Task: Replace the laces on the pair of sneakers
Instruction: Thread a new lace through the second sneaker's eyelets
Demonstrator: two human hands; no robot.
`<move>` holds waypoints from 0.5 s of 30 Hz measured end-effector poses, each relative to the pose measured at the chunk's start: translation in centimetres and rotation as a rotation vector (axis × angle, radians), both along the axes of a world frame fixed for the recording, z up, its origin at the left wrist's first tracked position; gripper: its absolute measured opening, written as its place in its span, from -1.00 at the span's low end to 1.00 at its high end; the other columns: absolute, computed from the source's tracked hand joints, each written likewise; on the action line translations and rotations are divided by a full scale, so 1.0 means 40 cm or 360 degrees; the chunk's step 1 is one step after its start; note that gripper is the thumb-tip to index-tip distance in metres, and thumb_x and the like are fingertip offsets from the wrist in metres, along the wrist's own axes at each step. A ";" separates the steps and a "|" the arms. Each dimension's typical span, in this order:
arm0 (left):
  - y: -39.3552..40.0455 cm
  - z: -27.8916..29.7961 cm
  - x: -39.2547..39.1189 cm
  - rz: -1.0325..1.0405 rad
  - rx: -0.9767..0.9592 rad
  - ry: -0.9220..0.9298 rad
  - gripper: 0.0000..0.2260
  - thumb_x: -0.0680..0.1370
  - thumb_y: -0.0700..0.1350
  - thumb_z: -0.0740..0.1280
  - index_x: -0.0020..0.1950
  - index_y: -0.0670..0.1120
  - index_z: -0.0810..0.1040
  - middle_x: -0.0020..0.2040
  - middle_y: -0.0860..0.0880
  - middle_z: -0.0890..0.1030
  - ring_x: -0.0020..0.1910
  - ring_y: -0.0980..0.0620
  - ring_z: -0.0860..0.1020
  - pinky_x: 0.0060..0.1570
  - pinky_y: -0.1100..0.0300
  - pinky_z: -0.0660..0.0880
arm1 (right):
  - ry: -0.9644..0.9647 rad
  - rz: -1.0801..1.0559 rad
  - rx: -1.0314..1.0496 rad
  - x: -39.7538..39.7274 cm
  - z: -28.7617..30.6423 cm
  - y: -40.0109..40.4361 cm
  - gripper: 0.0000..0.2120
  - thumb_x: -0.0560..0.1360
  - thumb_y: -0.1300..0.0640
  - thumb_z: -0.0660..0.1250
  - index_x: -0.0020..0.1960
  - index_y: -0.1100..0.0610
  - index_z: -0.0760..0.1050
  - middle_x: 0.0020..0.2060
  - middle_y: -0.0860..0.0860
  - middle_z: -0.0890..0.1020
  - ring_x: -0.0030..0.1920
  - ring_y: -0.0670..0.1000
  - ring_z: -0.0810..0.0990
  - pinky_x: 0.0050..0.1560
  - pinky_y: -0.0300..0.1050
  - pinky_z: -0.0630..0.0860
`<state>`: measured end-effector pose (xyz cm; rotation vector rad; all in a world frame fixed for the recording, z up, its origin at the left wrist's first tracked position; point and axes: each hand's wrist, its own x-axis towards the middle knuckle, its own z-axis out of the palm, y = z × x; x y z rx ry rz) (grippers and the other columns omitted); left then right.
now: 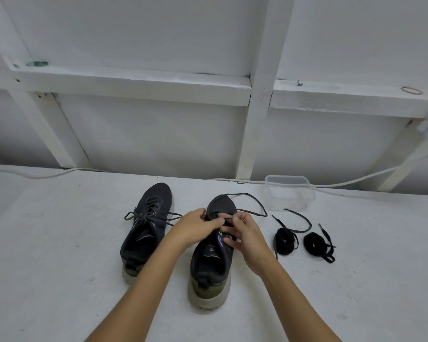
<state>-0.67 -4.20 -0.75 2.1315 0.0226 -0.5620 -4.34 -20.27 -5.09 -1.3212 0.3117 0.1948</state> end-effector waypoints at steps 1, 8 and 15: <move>-0.001 -0.003 -0.008 -0.0035 -0.0035 0.0050 -0.74 0.37 0.21 0.46 0.01 0.18 0.61 -0.07 0.22 0.67 -0.06 0.24 0.61 -0.07 0.27 0.51 | -0.0014 0.0024 -0.0004 0.000 0.001 0.000 -0.88 0.72 0.11 0.11 0.04 0.05 0.39 0.13 -0.08 0.71 -0.01 -0.10 0.68 -0.15 -0.21 0.59; -0.035 -0.043 -0.063 0.0034 0.0174 -0.0011 -0.71 0.42 0.00 0.40 0.13 0.05 0.51 -0.02 0.06 0.62 -0.07 0.11 0.55 -0.23 0.26 0.41 | 0.0040 0.0041 0.0004 0.007 0.022 -0.007 -0.86 0.72 0.08 0.12 0.10 0.11 0.41 0.05 -0.04 0.73 0.00 -0.04 0.66 -0.12 -0.16 0.62; -0.045 -0.054 -0.071 0.0195 0.0148 -0.0050 -0.80 0.51 -0.08 0.32 0.11 -0.07 0.51 0.00 0.00 0.60 -0.04 0.05 0.54 -0.28 0.28 0.37 | -0.0186 -0.0410 0.0236 -0.020 0.068 -0.075 -0.86 0.67 0.27 0.09 0.01 0.10 0.38 -0.36 0.00 0.49 -0.34 -0.04 0.56 -0.35 -0.18 0.53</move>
